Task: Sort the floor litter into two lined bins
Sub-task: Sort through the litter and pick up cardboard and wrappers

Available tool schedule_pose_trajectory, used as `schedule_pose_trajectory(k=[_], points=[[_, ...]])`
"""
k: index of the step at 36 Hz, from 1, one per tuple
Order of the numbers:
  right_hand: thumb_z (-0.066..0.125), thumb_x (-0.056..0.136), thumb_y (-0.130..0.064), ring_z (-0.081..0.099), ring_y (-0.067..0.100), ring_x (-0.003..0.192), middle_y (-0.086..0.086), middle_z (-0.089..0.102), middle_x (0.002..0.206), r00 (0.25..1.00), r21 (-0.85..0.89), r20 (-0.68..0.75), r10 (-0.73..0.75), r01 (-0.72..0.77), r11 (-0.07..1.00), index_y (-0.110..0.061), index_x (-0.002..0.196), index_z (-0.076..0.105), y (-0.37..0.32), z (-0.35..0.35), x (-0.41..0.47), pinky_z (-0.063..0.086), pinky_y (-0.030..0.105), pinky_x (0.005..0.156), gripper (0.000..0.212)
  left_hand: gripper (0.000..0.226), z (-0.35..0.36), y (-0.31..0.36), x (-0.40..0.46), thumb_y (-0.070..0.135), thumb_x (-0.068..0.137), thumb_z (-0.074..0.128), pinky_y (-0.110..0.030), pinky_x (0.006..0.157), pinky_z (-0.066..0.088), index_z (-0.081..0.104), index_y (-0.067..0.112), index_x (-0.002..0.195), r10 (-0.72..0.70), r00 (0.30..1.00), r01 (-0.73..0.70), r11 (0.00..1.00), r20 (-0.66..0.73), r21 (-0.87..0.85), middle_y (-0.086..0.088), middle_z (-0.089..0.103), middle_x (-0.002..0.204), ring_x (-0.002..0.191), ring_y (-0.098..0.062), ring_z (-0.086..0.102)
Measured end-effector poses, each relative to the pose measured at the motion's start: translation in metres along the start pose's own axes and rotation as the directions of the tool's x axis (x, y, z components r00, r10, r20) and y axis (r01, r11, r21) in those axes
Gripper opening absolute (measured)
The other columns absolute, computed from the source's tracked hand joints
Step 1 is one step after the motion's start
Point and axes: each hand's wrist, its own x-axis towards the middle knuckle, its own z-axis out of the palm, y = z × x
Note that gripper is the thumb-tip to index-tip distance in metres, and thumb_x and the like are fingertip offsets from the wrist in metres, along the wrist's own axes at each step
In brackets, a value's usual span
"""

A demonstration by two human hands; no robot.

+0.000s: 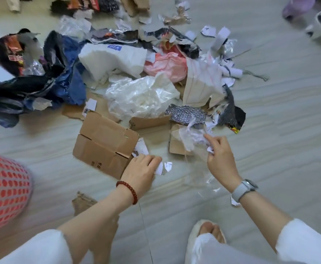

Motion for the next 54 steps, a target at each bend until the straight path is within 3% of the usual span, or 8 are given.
schedule_pose_trajectory(k=[8, 12, 17, 30, 33, 40, 49, 54], points=[[0.050, 0.074, -0.072, -0.019, 0.033, 0.141, 0.001, -0.025, 0.153, 0.760, -0.400, 0.576, 0.301, -0.059, 0.915, -0.036, 0.145, -0.014, 0.031, 0.052, -0.029, 0.010, 0.059, 0.110, 0.102, 0.063, 0.016, 0.002, -0.018, 0.007, 0.047, 0.081, -0.023, 0.049, 0.039, 0.047, 0.022, 0.098, -0.084, 0.996, 0.083, 0.995, 0.018, 0.063, 0.004, 0.061, 0.076, 0.064, -0.020, 0.057], [0.060, 0.077, -0.056, -0.007, 0.034, 0.143, 0.001, -0.015, 0.156, 0.801, -0.435, 0.514, 0.306, -0.063, 0.898, -0.036, 0.146, -0.007, 0.028, 0.055, -0.020, 0.023, 0.053, 0.108, 0.097, 0.031, 0.001, -0.002, -0.022, 0.017, 0.067, 0.044, -0.024, 0.048, 0.044, 0.054, 0.018, 0.096, -0.113, 0.994, 0.114, 0.992, -0.005, 0.062, 0.000, 0.064, 0.077, 0.062, -0.023, 0.060], [0.045, 0.089, -0.010, 0.038, 0.033, 0.123, 0.005, 0.027, 0.147, 0.903, -0.330, 0.393, 0.176, -0.040, 0.943, -0.029, 0.144, 0.018, 0.025, 0.041, -0.008, 0.042, 0.036, 0.071, 0.065, 0.066, -0.010, -0.010, -0.015, -0.004, 0.045, 0.075, -0.026, 0.046, 0.044, 0.047, 0.019, 0.100, -0.172, 0.984, 0.170, 0.984, 0.054, 0.054, -0.001, 0.061, 0.075, 0.059, -0.024, 0.059], [0.049, 0.087, -0.008, 0.055, 0.032, 0.078, -0.001, 0.051, 0.086, 0.907, -0.175, 0.183, -0.378, 0.409, 0.896, -0.030, 0.146, -0.001, -0.129, -0.039, 0.058, 0.032, 0.034, 0.053, 0.081, 0.048, -0.150, -0.038, 0.026, -0.001, 0.074, 0.058, -0.028, 0.055, 0.041, 0.053, 0.005, 0.121, -0.328, 0.868, 0.312, 0.944, -0.373, -0.105, -0.014, 0.061, 0.100, 0.075, -0.032, 0.061], [0.047, 0.086, -0.007, 0.052, 0.029, 0.101, 0.004, 0.049, 0.128, 0.821, -0.132, 0.216, -0.528, 0.560, 0.818, -0.027, 0.147, 0.011, -0.188, -0.041, 0.070, 0.040, 0.036, 0.065, 0.073, 0.040, -0.199, -0.052, 0.012, 0.019, 0.085, 0.046, -0.028, 0.054, 0.043, 0.053, 0.008, 0.122, -0.341, 0.788, 0.370, 0.928, -0.512, -0.049, -0.012, 0.059, 0.097, 0.070, -0.029, 0.059], [0.054, 0.073, 0.010, 0.058, 0.036, 0.098, 0.013, 0.054, 0.126, 0.484, -0.207, 0.202, -0.851, 0.871, 0.446, -0.016, 0.136, 0.042, -0.313, -0.019, 0.075, 0.049, 0.036, 0.050, 0.069, 0.029, -0.282, -0.089, -0.076, 0.020, 0.091, 0.053, -0.039, 0.064, 0.046, 0.060, 0.007, 0.116, -0.519, 0.554, 0.689, 0.724, -0.651, 0.010, -0.018, 0.060, 0.100, 0.087, -0.038, 0.059], [0.064, 0.064, -0.022, 0.063, 0.021, 0.075, -0.006, 0.065, 0.072, 0.392, -0.651, 0.408, -0.825, 0.758, 0.038, -0.031, 0.078, 0.069, -0.424, 0.035, 0.039, 0.047, 0.044, 0.088, 0.017, 0.066, -0.297, -0.138, -0.204, 0.055, 0.082, 0.056, -0.043, 0.108, 0.027, 0.037, 0.028, 0.139, -0.876, 0.437, 0.883, 0.376, -0.203, 0.280, 0.001, 0.043, 0.137, 0.130, -0.022, 0.037], [0.033, 0.092, -0.008, 0.043, 0.031, 0.116, 0.010, 0.055, 0.117, 0.243, -0.619, 0.496, -0.834, 0.772, -0.143, -0.011, 0.121, 0.052, -0.463, 0.049, 0.004, 0.030, 0.049, 0.102, 0.035, 0.062, -0.305, -0.152, -0.237, 0.051, 0.083, 0.056, -0.051, 0.112, 0.016, 0.035, 0.034, 0.139, -0.892, 0.366, 0.916, 0.294, -0.267, 0.274, 0.003, 0.030, 0.148, 0.140, -0.021, 0.018]])
